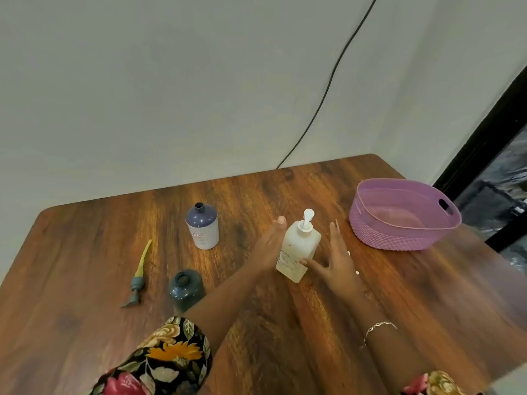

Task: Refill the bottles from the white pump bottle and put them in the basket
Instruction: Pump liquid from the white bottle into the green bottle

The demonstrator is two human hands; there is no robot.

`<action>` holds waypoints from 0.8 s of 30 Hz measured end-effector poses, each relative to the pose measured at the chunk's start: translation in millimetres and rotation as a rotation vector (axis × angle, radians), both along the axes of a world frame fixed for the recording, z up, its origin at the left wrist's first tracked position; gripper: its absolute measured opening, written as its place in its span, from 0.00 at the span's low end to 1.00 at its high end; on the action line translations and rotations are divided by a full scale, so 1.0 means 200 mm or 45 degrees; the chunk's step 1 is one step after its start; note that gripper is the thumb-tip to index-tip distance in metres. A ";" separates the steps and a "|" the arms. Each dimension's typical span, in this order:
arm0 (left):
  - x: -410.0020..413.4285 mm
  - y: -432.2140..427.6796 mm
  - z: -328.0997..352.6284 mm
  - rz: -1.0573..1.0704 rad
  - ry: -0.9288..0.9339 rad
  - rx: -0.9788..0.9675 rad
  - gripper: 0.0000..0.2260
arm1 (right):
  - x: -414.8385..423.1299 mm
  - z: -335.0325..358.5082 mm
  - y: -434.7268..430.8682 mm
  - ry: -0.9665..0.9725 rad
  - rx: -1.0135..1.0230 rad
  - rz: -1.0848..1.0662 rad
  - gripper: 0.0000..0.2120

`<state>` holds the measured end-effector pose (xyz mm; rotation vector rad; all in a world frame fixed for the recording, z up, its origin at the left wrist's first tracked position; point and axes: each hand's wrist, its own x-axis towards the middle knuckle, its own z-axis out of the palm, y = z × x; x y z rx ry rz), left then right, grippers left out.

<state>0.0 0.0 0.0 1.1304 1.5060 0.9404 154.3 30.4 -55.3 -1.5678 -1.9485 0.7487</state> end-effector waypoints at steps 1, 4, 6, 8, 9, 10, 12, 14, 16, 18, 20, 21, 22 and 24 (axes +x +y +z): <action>0.00 0.00 0.00 -0.003 -0.014 -0.007 0.26 | -0.01 -0.02 0.01 0.025 -0.011 -0.036 0.49; 0.01 0.02 -0.04 0.002 -0.039 -0.063 0.25 | -0.04 -0.08 0.04 0.061 -0.103 -0.087 0.48; 0.01 0.03 -0.07 -0.022 -0.056 -0.083 0.26 | -0.05 -0.12 0.05 0.128 -0.126 -0.077 0.43; 0.01 0.05 -0.09 -0.043 -0.088 -0.062 0.26 | -0.05 -0.13 0.06 0.206 -0.091 -0.079 0.37; 0.00 0.05 -0.08 -0.044 -0.105 -0.049 0.24 | -0.06 -0.14 0.06 0.233 -0.076 -0.098 0.34; 0.00 0.06 -0.08 -0.035 -0.121 -0.041 0.23 | -0.06 -0.14 0.07 0.248 -0.056 -0.119 0.32; 0.00 0.06 -0.06 -0.040 -0.120 -0.036 0.23 | -0.07 -0.13 0.06 0.252 -0.031 -0.158 0.31; -0.01 0.06 -0.08 -0.057 -0.106 -0.040 0.26 | -0.08 -0.14 0.04 0.231 -0.022 -0.179 0.32; -0.03 0.05 -0.08 -0.078 -0.107 -0.043 0.26 | -0.09 -0.13 0.02 0.207 -0.011 -0.191 0.33; -0.05 0.04 -0.08 -0.060 -0.133 -0.036 0.26 | -0.10 -0.11 -0.01 0.163 -0.009 -0.210 0.35; -0.06 0.03 -0.07 -0.044 -0.155 -0.019 0.31 | -0.13 -0.07 -0.05 0.105 0.003 -0.246 0.36; -0.07 0.02 -0.07 -0.037 -0.158 -0.010 0.31 | -0.14 -0.06 -0.08 0.083 0.010 -0.267 0.36; -0.07 0.01 -0.07 -0.027 -0.157 -0.007 0.30 | -0.15 -0.05 -0.10 0.066 0.018 -0.284 0.36; -0.07 -0.02 -0.05 0.006 -0.142 -0.003 0.28 | -0.19 -0.03 -0.16 0.050 0.016 -0.315 0.36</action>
